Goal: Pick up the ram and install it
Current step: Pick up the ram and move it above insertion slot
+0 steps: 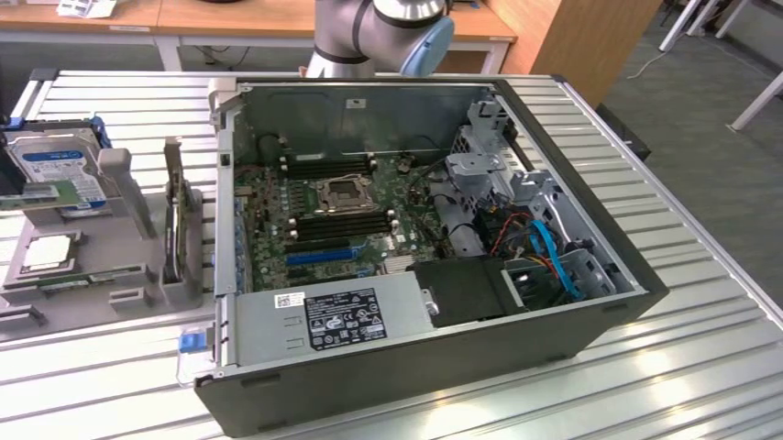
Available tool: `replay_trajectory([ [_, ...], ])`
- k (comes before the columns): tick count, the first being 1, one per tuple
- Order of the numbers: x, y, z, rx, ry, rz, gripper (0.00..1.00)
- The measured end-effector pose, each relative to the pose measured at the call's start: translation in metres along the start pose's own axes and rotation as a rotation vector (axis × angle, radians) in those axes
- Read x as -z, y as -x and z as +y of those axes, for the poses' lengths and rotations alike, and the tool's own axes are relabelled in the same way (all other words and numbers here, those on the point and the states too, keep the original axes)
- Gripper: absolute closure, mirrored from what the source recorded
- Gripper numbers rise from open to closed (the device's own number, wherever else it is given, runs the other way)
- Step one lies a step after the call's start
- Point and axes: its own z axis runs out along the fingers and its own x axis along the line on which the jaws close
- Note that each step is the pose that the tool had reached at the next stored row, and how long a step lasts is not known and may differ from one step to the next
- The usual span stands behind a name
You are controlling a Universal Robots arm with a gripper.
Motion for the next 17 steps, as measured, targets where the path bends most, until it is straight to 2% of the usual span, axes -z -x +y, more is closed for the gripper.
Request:
replay_trajectory([
  [10, 0.0164, 0.000, 0.0007, 0.000, -0.0001, -0.0001, 0.89],
  [17, 0.0179, 0.000, 0.0007, 0.000, -0.0001, 0.0000, 0.89],
])
